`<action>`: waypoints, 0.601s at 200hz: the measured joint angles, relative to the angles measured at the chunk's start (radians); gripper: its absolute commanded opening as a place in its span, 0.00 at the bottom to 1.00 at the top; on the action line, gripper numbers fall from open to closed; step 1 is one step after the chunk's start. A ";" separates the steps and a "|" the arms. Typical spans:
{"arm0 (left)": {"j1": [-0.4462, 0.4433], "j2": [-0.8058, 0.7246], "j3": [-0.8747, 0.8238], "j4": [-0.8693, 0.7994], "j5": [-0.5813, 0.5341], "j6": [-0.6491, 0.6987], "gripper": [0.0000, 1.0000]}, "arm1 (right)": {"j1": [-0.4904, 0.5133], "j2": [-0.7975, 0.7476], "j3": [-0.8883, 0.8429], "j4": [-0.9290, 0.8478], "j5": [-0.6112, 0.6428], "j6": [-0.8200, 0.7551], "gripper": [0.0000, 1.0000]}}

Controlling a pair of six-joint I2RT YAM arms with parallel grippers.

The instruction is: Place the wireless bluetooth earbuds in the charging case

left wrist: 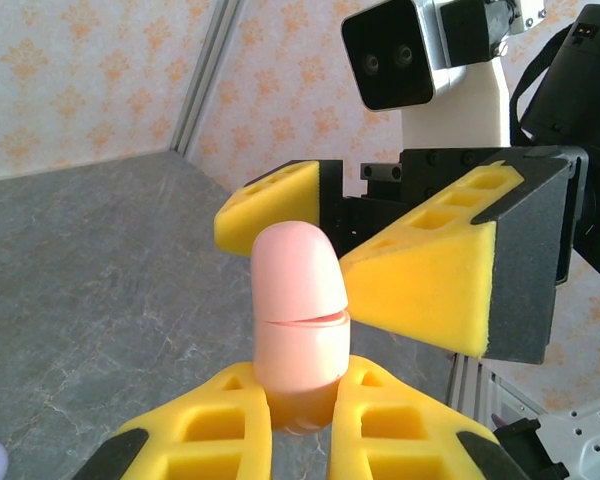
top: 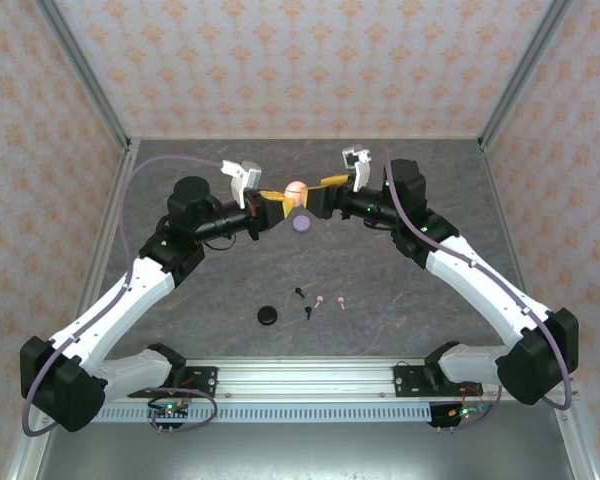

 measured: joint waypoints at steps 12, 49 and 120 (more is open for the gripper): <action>0.000 0.000 0.000 0.000 -0.005 0.003 0.12 | -0.003 0.003 0.003 0.000 0.000 0.006 0.85; -0.001 0.000 0.000 -0.001 -0.002 0.010 0.12 | -0.017 0.026 0.036 -0.004 0.009 0.011 0.85; -0.001 0.000 0.000 -0.014 0.005 0.032 0.12 | -0.027 0.047 0.082 -0.050 0.007 0.013 0.86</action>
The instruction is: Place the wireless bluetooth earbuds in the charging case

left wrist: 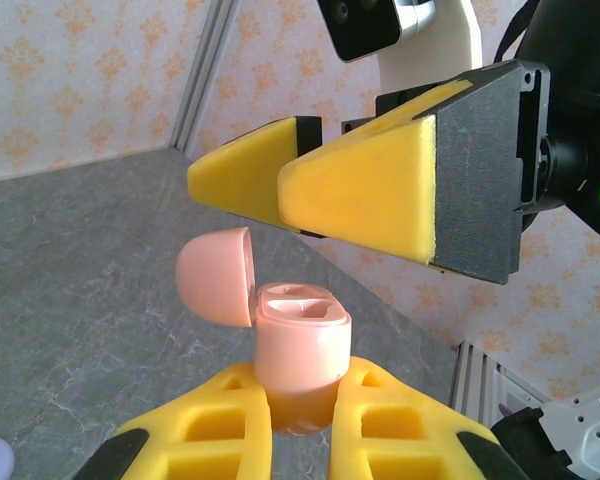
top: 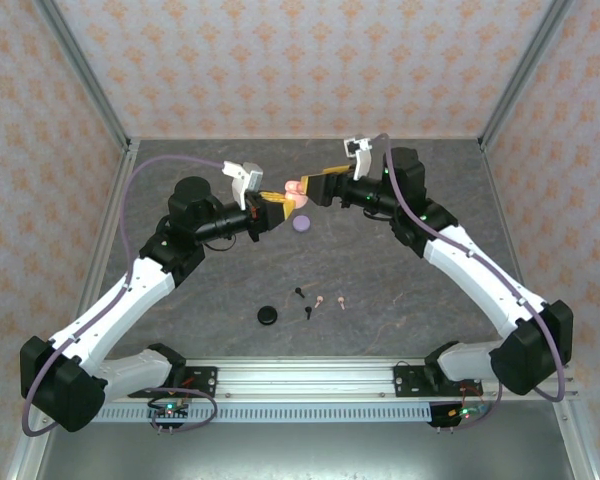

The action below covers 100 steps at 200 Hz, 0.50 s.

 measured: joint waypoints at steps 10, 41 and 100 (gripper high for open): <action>0.000 -0.001 0.000 -0.004 -0.001 0.003 0.12 | -0.006 -0.011 0.000 -0.016 0.000 -0.001 0.86; 0.000 -0.011 -0.005 -0.028 -0.009 0.023 0.10 | -0.019 -0.075 0.000 -0.123 0.039 -0.031 0.80; 0.000 -0.092 -0.030 -0.090 -0.040 0.071 0.09 | -0.017 -0.077 0.009 -0.448 0.158 -0.027 0.68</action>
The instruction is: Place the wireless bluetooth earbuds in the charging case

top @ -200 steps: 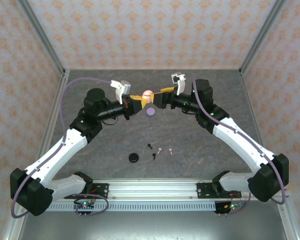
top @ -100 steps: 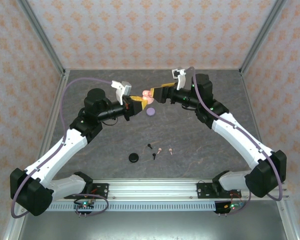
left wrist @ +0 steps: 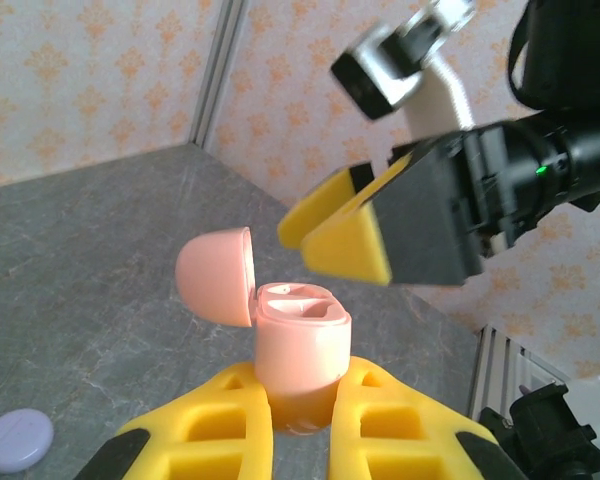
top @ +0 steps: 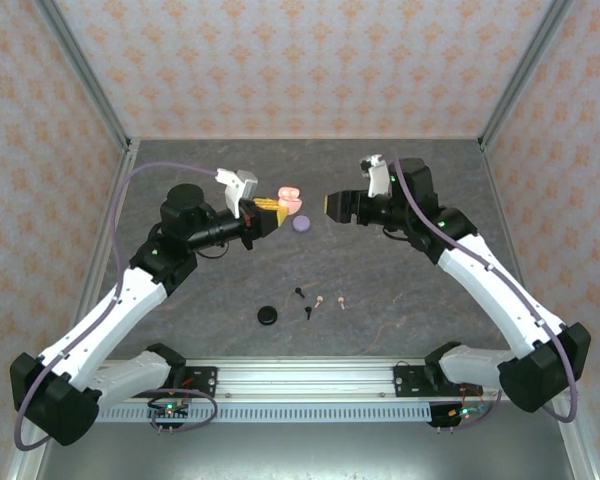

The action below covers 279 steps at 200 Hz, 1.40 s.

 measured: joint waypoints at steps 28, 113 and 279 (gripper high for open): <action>0.000 -0.037 -0.013 -0.030 -0.013 0.017 0.09 | 0.041 0.056 -0.051 -0.080 0.035 0.047 0.60; 0.000 -0.092 -0.054 -0.061 -0.032 0.034 0.08 | 0.246 0.339 -0.113 -0.227 0.111 0.293 0.39; 0.000 -0.093 -0.063 -0.061 -0.032 0.052 0.08 | 0.307 0.542 -0.092 -0.240 0.113 0.342 0.28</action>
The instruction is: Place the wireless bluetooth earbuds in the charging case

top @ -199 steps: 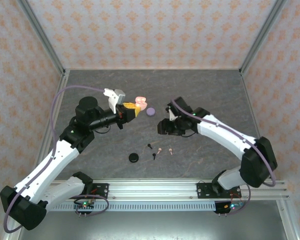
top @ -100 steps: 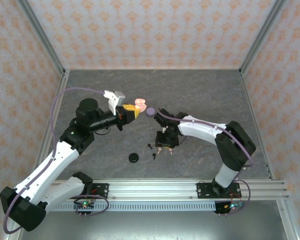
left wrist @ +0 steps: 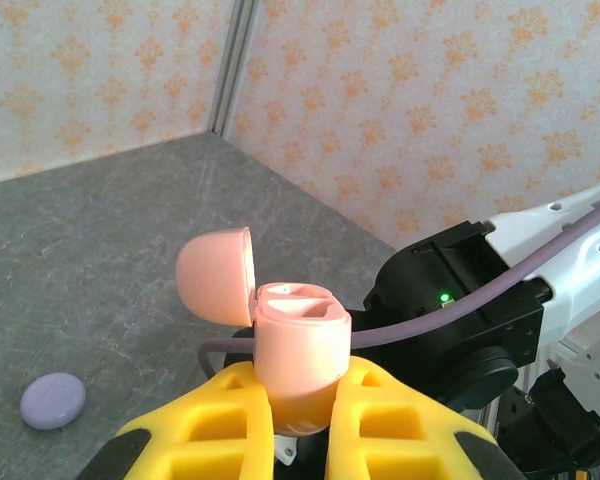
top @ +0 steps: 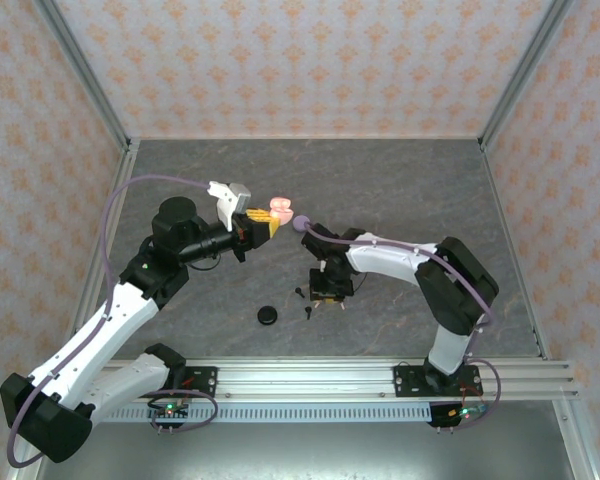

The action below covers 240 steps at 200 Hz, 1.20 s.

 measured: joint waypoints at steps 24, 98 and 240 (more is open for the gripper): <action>0.000 0.000 -0.001 0.000 0.000 0.000 0.08 | 0.005 0.011 0.000 0.001 -0.003 0.000 0.26; 0.000 0.000 -0.001 -0.001 0.000 0.000 0.08 | 0.005 0.018 -0.001 0.035 0.014 -0.005 0.17; -0.006 0.061 -0.002 0.060 0.000 -0.062 0.08 | -0.084 -0.565 0.035 0.140 0.154 -0.295 0.14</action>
